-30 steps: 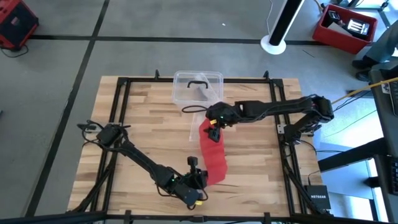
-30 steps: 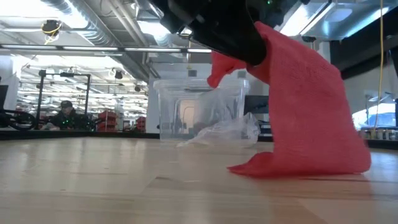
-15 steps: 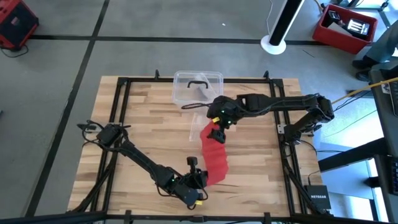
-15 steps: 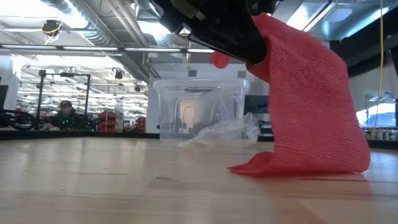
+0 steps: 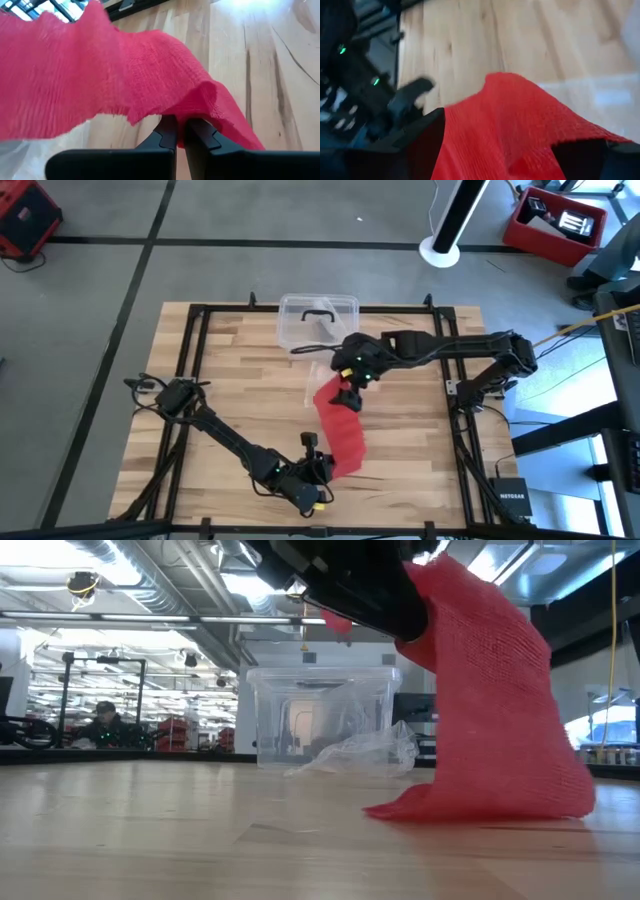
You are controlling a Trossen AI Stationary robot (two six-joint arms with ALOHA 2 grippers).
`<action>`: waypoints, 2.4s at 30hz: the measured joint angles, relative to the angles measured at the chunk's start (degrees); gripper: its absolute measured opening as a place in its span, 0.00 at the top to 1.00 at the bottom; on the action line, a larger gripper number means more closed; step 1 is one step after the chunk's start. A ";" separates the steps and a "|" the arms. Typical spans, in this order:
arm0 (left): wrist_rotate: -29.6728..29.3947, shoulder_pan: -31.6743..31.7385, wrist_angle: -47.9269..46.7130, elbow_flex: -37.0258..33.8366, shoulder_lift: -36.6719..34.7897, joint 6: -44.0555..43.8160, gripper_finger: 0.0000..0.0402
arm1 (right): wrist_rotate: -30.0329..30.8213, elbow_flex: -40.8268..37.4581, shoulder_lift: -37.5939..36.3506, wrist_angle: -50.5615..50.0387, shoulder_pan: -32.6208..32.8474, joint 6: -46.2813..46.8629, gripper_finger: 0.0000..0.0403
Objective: Roll bandage
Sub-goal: Roll the red bandage
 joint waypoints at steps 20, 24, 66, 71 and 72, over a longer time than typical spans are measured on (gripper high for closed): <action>0.11 1.27 0.56 0.02 -0.04 -0.26 0.97 | -1.94 -0.08 -3.36 -3.74 4.25 1.47 0.17; 0.13 1.27 0.57 0.02 -0.04 -0.20 0.97 | 2.79 -0.08 -5.63 -8.56 5.75 1.70 0.17; 2.88 2.53 2.82 0.08 -0.07 -2.01 0.97 | 8.54 -0.08 -12.15 -20.65 15.28 1.40 0.17; 2.67 3.17 3.34 0.08 -0.07 -2.15 0.97 | 21.69 -0.06 -14.85 -18.98 15.48 1.73 0.17; 2.56 3.23 3.39 0.08 -0.07 -2.13 0.97 | 24.10 -0.06 -14.83 -18.38 15.45 1.75 0.17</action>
